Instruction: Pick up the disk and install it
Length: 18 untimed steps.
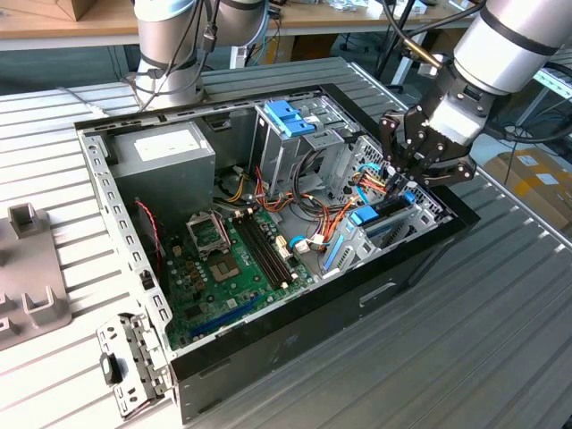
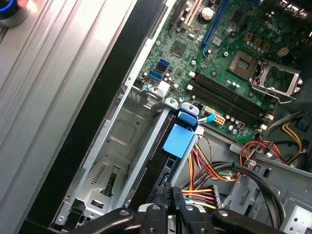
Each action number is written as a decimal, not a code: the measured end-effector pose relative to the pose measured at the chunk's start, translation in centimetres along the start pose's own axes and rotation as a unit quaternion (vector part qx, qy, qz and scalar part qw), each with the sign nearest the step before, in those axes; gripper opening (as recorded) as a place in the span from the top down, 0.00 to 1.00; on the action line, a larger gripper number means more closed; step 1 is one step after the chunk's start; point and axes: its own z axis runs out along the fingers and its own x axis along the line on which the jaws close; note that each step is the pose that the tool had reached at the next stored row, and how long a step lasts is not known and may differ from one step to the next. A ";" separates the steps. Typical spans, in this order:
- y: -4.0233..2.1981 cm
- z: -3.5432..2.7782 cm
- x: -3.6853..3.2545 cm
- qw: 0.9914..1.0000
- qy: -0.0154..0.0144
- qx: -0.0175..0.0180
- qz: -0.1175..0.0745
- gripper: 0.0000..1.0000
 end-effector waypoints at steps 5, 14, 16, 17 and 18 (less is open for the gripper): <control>0.00 0.02 0.00 0.999 0.000 0.003 0.035 0.84; 0.00 0.10 0.01 0.996 0.000 0.008 0.089 0.84; 0.00 0.12 0.01 0.995 0.000 0.009 0.098 0.84; 0.00 0.13 0.01 0.995 0.000 0.009 0.101 0.84; 0.00 0.14 0.01 0.995 0.000 0.010 0.104 0.84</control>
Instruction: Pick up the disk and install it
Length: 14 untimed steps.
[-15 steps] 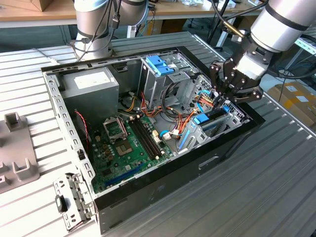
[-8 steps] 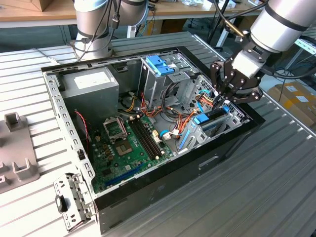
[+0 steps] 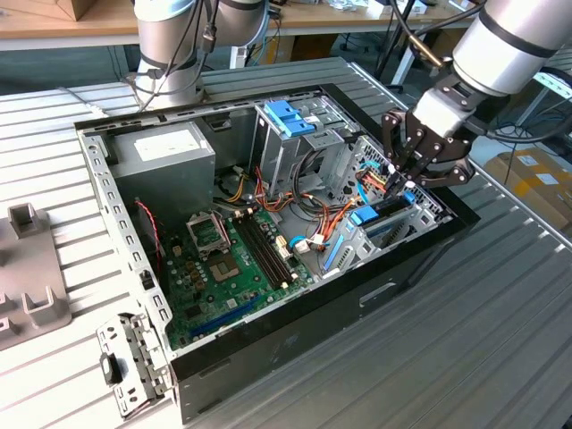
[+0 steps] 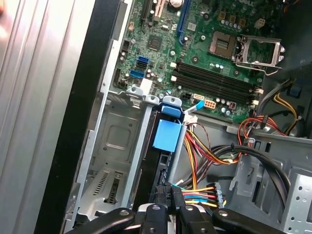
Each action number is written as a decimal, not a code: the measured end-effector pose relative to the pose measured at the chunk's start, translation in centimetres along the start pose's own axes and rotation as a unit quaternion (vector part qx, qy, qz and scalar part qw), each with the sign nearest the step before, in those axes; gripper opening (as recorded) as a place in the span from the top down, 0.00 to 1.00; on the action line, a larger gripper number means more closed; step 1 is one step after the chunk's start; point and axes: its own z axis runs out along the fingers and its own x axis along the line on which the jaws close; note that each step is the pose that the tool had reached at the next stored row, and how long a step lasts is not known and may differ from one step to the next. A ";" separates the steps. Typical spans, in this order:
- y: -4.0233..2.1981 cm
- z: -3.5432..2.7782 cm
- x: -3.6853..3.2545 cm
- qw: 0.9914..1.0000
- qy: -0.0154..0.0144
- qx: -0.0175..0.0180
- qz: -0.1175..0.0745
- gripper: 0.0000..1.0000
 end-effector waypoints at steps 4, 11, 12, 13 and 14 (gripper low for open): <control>0.00 0.04 0.00 1.000 0.000 0.001 0.013 0.84; 0.00 0.11 0.01 0.999 0.000 0.003 0.035 0.84; 0.00 0.12 0.01 0.999 0.000 0.004 0.039 0.84; 0.00 0.13 0.01 0.999 0.000 0.004 0.043 0.84; 0.00 0.15 0.02 0.999 0.000 0.005 0.052 0.84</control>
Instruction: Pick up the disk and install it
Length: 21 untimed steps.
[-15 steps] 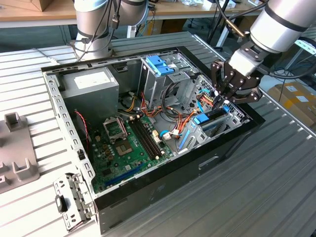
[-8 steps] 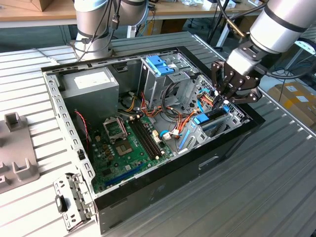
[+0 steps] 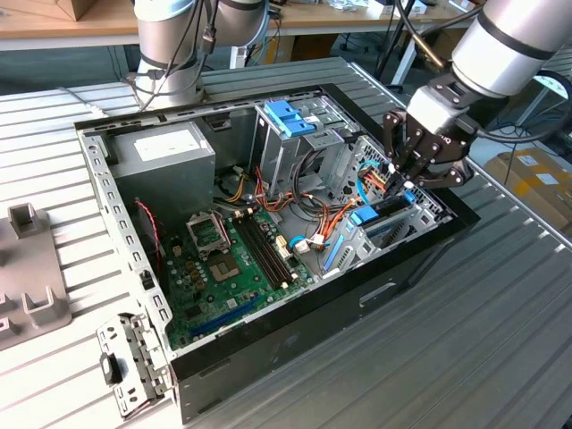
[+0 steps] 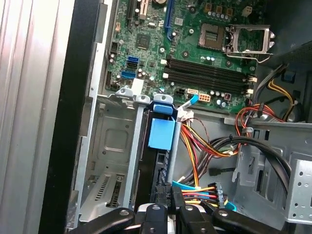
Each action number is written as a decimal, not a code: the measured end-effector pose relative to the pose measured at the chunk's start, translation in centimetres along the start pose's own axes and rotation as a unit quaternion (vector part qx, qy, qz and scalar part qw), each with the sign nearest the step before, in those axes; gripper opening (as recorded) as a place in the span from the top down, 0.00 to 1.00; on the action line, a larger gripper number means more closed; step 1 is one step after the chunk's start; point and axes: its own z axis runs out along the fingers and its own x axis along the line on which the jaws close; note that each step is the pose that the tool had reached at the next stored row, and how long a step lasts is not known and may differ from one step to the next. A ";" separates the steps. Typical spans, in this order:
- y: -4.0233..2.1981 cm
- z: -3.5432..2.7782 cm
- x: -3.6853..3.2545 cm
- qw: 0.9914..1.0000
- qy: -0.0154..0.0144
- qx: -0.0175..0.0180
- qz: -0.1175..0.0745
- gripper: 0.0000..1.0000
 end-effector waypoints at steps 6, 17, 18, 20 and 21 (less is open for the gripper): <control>0.00 0.05 0.00 0.999 0.000 0.004 0.045 0.84; -0.28 0.07 0.11 0.997 0.000 0.007 0.074 0.84; -0.27 0.07 0.20 0.997 0.000 0.007 0.074 0.84; -0.25 0.06 0.36 0.997 0.000 0.007 0.074 0.84; -0.23 0.05 0.52 0.997 0.000 0.007 0.074 0.84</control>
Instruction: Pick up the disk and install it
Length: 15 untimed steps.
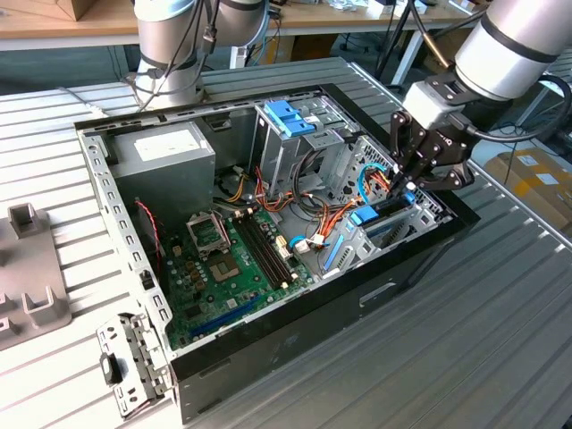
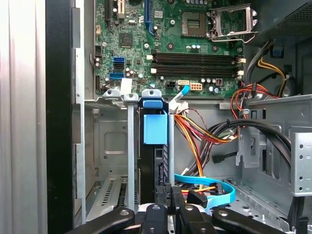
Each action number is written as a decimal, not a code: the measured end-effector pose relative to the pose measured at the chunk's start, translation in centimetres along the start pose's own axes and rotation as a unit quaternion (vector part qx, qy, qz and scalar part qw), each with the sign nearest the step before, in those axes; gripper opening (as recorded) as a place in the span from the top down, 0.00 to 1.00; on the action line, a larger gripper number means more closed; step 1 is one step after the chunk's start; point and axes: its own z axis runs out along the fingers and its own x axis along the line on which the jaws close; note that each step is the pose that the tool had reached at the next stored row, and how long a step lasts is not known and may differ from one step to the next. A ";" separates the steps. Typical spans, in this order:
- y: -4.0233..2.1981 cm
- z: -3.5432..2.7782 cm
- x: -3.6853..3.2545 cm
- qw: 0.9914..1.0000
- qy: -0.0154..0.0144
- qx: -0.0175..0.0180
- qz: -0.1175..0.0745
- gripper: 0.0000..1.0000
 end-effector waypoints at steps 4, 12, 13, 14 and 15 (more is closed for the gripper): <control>0.00 0.00 0.29 1.000 0.000 0.000 0.000 0.84; 0.01 0.16 0.28 1.000 0.000 0.000 0.000 0.84; 0.03 0.18 0.28 1.000 0.000 0.000 0.000 0.84; 0.05 0.20 0.28 1.000 0.000 0.000 0.000 0.84; 0.07 0.21 0.28 1.000 0.000 0.000 0.000 0.84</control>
